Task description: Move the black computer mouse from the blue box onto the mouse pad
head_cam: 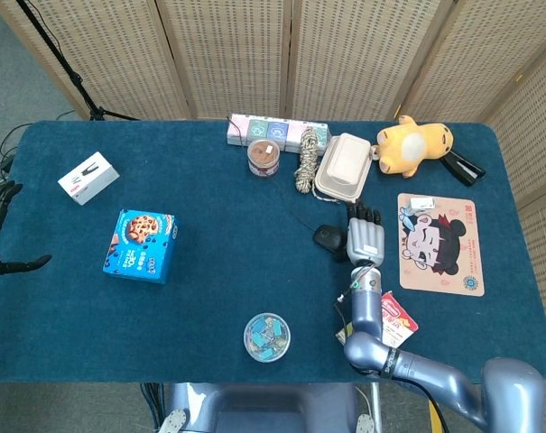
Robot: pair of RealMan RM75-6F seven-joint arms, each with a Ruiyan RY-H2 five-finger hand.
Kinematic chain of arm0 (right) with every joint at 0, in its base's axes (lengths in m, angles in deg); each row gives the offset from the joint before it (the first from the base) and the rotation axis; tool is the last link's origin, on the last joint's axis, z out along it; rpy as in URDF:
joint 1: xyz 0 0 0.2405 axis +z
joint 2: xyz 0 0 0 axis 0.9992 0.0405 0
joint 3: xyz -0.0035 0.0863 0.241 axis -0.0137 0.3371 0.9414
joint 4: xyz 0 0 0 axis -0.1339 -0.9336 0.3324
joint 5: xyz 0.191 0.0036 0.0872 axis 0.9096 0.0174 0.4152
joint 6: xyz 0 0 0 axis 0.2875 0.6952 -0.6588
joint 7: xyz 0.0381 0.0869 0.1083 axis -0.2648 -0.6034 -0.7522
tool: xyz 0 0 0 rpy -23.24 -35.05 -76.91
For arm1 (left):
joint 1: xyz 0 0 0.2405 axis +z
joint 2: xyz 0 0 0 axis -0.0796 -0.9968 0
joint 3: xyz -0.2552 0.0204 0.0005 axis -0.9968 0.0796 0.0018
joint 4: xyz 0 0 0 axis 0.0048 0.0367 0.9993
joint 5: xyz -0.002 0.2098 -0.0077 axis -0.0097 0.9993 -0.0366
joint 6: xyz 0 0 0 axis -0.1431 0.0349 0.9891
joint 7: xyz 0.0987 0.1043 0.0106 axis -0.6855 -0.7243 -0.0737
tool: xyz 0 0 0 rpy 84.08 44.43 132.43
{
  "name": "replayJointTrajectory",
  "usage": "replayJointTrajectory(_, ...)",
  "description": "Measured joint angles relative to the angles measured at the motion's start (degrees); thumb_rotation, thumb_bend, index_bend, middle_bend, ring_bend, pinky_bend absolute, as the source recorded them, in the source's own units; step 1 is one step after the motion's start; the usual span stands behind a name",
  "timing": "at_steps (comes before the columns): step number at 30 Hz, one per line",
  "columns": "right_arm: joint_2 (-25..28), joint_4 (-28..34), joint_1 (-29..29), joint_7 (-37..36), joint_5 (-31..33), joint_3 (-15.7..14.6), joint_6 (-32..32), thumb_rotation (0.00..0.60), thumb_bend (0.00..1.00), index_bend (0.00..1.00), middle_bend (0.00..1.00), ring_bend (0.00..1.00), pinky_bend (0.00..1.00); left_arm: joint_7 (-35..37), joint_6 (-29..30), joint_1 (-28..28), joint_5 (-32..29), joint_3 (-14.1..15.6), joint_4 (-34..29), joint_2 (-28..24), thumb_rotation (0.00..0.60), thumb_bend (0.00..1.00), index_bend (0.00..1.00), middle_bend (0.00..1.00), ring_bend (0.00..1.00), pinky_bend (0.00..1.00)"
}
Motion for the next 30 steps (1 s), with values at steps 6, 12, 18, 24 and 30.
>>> replayJointTrajectory(6,0.3,0.34,0.96,-0.76,2.1,0.4,-0.11,0.6,0.0,0.0,0.0,0.0,0.01,-0.07,-0.21,-0.09,-0.04,-0.07,0.04,0.03,0.6,0.03,0.0,0.0,0.0,0.0)
replayJointTrajectory(12,-1.37,-2.49,2.11,-2.33,3.09,0.16,-0.85,0.6,0.0,0.0,0.0,0.0,0.07,-0.24,-0.2,-0.07,-0.07,-0.11,0.01,0.08,0.6,0.03,0.0,0.0,0.0,0.0)
replayJointTrajectory(18,-3.32,-6.97,3.44,-4.25,2.79,-0.04,-1.82,0.6,0.0,0.05,0.06,0.01,0.19,0.18,-0.47,-0.08,-0.43,-0.29,0.29,0.0,0.6,0.03,0.0,0.0,0.0,0.0)
replayJointTrajectory(24,-4.94,-10.4,4.33,-6.08,3.2,-0.06,-3.69,0.6,0.0,0.12,0.14,0.09,0.3,0.41,-0.78,-0.11,-0.62,-0.38,0.49,-0.05,0.6,0.03,0.0,0.0,0.0,0.0)
replayJointTrajectory(30,-5.93,-12.71,4.71,-8.27,2.55,-0.07,-4.57,0.6,0.0,0.24,0.25,0.2,0.39,0.61,-1.09,-0.18,-0.73,-0.43,0.61,-0.08,0.6,0.03,0.0,0.0,0.0,0.0)
